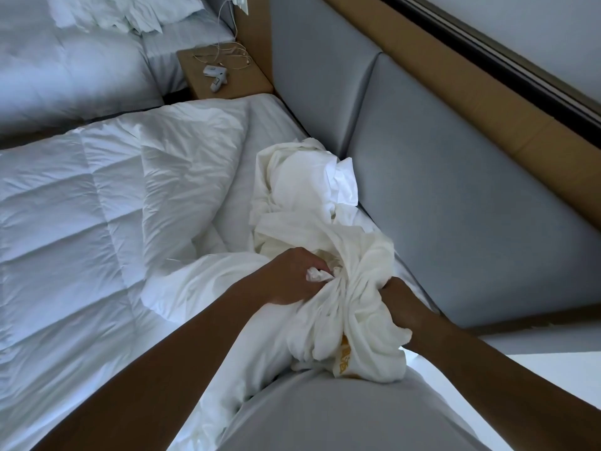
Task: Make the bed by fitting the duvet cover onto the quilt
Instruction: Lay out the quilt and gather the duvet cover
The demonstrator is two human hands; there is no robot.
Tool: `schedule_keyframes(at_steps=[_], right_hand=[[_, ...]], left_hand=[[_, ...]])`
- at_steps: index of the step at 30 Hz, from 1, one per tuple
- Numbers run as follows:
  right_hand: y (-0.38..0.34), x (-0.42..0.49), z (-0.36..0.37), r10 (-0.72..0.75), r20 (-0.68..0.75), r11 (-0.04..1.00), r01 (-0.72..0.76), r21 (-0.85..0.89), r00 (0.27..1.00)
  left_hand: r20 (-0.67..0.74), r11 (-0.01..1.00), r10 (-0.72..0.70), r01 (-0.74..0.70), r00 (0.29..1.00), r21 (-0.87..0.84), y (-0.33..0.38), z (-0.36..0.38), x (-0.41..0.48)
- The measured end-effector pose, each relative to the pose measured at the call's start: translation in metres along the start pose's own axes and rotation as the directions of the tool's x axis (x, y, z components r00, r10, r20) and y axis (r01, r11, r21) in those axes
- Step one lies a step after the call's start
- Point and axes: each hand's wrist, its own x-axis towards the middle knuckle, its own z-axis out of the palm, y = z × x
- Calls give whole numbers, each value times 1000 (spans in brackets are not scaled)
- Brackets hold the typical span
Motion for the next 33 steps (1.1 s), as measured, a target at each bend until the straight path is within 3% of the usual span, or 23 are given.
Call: schedule_keyframes(at_steps=[5, 9, 13, 18, 20, 24, 28, 31, 33], right_hand=[[-5, -10, -10, 105, 325, 913, -220, 344, 940], [-11, -12, -5, 54, 446, 917, -221, 332, 893], [-24, -14, -3, 38, 430, 960, -153, 236, 902], [-25, -7, -3, 55, 301, 998, -64, 21, 952], [-26, -5, 1, 37, 277, 998, -50, 41, 960], [-25, -2, 7, 1, 280, 970, -68, 232, 960], [-21, 0, 12, -87, 273, 984, 40, 172, 958], [-21, 10, 19, -98, 117, 995, 98, 8, 988], [-23, 15, 20, -84, 24, 984, 87, -153, 996]], left_hand=[[18, 1000, 4, -4, 1000, -9, -1, 4, 2], [-41, 998, 14, -17, 999, -66, 2, 14, -1], [-136, 992, 2, -19, 991, -125, 1, 22, -4], [-62, 971, -107, 91, 992, -220, 0, 22, -7], [-43, 951, -152, 134, 987, -280, 0, 19, -10], [81, 766, -188, 198, 979, -611, 4, 7, -14], [63, 820, -90, 110, 994, -562, -4, 5, -10], [-23, 849, -161, 127, 987, -514, 0, 8, -7], [-200, 882, -286, 176, 937, -438, 6, 5, -2]])
